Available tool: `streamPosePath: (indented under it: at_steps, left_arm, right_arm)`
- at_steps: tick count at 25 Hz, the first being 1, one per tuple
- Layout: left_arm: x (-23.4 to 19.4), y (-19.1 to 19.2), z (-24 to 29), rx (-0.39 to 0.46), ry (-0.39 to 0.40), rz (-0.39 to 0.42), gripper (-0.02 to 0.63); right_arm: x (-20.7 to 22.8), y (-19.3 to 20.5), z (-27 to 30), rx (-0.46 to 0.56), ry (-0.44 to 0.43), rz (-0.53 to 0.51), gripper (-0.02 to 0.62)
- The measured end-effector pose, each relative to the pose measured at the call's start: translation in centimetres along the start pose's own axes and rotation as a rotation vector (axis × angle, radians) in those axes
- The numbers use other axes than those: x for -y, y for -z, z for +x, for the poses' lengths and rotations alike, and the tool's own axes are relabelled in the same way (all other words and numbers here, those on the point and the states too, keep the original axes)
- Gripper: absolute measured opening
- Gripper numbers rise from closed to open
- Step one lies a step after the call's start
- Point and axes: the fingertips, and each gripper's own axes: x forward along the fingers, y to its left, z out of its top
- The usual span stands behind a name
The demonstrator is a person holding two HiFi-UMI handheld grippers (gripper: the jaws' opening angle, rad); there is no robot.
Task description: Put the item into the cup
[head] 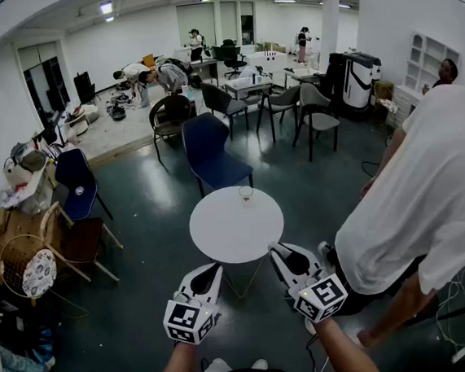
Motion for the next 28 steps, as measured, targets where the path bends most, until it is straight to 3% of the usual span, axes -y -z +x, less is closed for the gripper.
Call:
streamPosePath:
  at_steps: [28]
  left_arm:
    - [2.9,1.9,2.4,-0.005,-0.011,-0.019,0.015]
  right_arm:
    - [3.8,1.8,-2.5,-0.007,0.004,-0.008,0.075]
